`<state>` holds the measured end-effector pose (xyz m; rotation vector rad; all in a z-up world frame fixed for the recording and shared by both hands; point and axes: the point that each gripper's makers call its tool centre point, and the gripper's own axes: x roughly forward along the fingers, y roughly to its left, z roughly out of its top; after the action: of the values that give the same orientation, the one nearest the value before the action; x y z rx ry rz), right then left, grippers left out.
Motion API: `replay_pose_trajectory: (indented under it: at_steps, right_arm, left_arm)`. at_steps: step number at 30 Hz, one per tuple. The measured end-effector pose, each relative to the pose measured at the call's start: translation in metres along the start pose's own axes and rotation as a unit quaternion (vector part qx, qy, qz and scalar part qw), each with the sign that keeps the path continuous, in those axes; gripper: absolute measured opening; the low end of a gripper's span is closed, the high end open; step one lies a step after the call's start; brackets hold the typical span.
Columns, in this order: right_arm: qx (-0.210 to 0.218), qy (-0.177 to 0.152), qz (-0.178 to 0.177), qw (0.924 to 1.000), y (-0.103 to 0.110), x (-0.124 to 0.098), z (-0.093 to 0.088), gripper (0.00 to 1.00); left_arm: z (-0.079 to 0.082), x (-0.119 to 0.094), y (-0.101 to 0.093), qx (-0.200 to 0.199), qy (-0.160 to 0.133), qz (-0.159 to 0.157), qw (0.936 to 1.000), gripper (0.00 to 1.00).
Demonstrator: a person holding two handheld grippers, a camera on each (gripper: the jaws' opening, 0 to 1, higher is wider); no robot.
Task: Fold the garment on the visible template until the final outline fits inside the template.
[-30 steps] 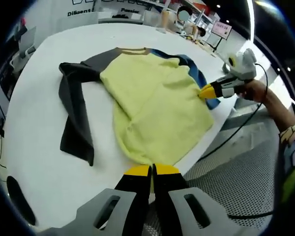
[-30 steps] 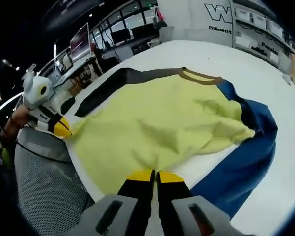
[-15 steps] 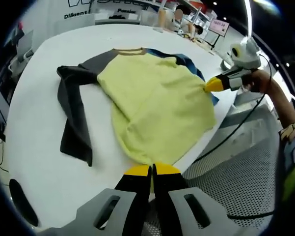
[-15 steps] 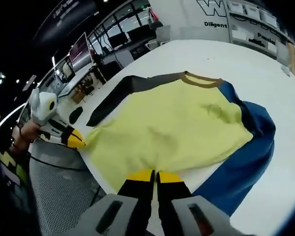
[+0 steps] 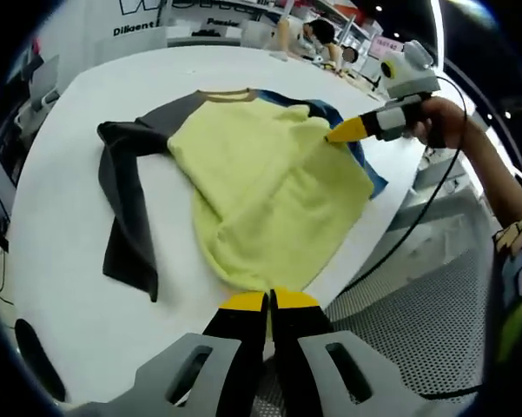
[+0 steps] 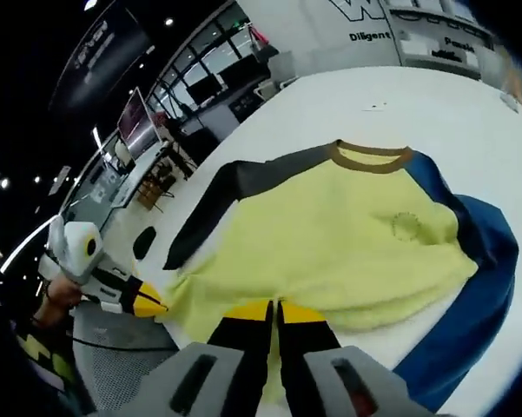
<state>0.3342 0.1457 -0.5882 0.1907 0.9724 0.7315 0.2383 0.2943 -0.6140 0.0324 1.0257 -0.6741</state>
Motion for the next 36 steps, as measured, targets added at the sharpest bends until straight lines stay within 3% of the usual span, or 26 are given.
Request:
replay_pose_trajectory:
  at_steps: [9, 14, 24, 36]
  right_arm:
    - [0.041, -0.013, 0.02, 0.9989, 0.002, 0.012, 0.009, 0.0]
    - [0.071, -0.02, 0.026, 0.9969, 0.0, 0.033, 0.022, 0.0]
    - [0.084, -0.016, 0.0, 0.9964, -0.007, 0.063, 0.042, 0.0]
    - [0.092, 0.003, -0.021, 0.9955, -0.017, 0.091, 0.046, 0.0]
  left_arm:
    - [0.004, 0.002, 0.002, -0.006, -0.006, 0.0, 1.0, 0.0]
    - [0.007, 0.002, 0.007, -0.013, -0.011, 0.002, 0.9999, 0.0]
    - [0.005, -0.001, 0.017, -0.026, -0.017, 0.012, 0.9994, 0.0]
    - [-0.001, 0.0, 0.034, -0.05, -0.013, 0.028, 0.9983, 0.0]
